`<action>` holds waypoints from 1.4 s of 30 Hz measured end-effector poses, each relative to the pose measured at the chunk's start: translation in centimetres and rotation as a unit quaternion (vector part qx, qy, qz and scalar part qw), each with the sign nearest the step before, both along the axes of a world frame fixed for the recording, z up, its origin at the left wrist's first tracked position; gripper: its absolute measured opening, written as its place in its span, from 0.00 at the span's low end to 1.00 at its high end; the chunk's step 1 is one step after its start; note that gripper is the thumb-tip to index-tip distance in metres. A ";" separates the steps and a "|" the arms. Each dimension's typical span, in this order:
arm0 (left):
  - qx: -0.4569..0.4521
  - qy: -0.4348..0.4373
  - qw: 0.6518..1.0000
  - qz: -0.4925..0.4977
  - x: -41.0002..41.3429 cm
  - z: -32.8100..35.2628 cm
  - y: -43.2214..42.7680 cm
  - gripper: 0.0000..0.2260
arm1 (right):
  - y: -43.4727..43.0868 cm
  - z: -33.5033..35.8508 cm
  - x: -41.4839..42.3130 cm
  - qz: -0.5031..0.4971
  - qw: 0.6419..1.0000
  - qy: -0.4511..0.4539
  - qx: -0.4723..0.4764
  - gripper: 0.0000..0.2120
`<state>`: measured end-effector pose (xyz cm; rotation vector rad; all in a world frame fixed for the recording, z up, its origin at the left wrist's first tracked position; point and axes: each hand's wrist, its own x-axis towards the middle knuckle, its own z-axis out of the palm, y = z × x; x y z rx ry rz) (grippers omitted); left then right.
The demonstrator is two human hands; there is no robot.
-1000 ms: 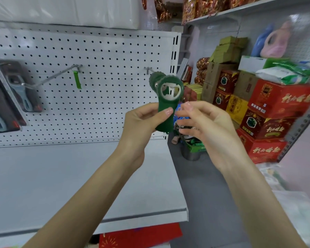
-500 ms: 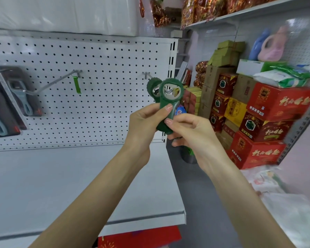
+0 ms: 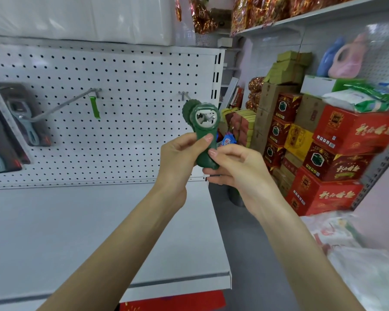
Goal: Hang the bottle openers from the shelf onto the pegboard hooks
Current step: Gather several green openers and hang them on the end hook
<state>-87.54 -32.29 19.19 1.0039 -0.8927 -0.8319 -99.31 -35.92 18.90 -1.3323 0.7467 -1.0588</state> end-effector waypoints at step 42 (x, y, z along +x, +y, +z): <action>0.119 -0.104 0.986 0.045 3.5 -1.4 -3.6 0.08 | -5.8 -1.3 1.6 -0.042 0.997 0.063 0.033 0.10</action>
